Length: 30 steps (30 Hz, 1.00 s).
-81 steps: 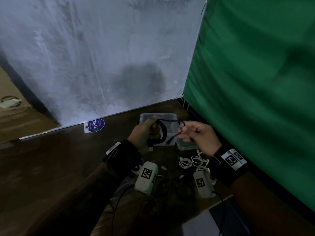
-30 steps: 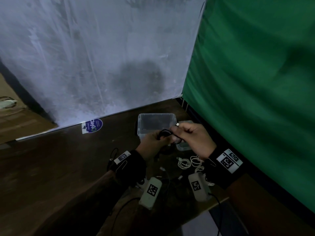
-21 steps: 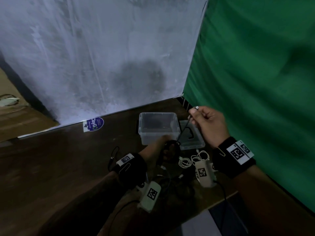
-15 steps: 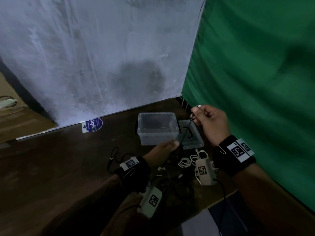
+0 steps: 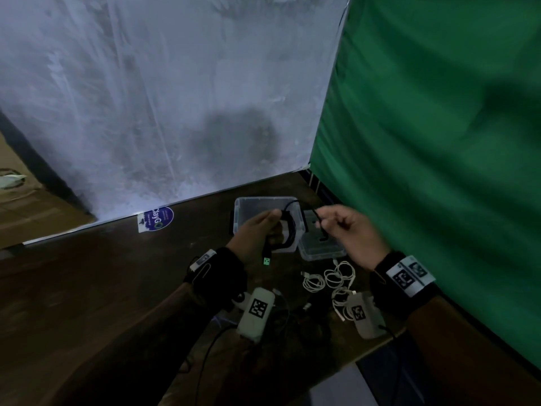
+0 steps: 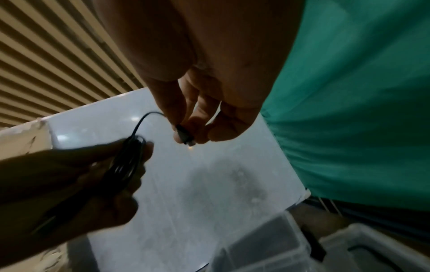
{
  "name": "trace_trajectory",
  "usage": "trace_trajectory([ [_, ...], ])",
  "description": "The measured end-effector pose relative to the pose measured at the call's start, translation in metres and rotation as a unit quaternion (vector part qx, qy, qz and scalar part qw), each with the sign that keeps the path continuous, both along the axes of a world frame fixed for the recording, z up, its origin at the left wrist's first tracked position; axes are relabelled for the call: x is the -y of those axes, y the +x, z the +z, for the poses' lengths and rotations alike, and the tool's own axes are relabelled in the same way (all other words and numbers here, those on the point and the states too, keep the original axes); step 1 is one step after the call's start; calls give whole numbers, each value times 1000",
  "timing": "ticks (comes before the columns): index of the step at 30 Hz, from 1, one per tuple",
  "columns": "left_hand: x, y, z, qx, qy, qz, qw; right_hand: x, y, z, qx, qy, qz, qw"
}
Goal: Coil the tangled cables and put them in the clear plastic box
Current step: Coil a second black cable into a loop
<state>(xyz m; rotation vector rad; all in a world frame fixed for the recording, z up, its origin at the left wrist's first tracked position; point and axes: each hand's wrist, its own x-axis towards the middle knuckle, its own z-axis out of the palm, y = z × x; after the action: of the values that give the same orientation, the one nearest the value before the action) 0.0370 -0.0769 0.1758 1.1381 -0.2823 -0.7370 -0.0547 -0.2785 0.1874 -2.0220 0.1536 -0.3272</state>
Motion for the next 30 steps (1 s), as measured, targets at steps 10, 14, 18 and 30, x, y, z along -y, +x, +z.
trace_trajectory([
  [10,5,-7,3,32,73,-25,997,-46,13,-15,-76,296,-43,951],
  [14,0,-5,1,-17,35,-51,998,-48,10,-12,-73,261,-7,963],
  [18,2,-5,-3,-1,34,-51,998,-53,9,-22,-50,194,50,979],
  [30,12,-15,-2,57,41,4,997,-56,9,-10,56,48,-53,996],
])
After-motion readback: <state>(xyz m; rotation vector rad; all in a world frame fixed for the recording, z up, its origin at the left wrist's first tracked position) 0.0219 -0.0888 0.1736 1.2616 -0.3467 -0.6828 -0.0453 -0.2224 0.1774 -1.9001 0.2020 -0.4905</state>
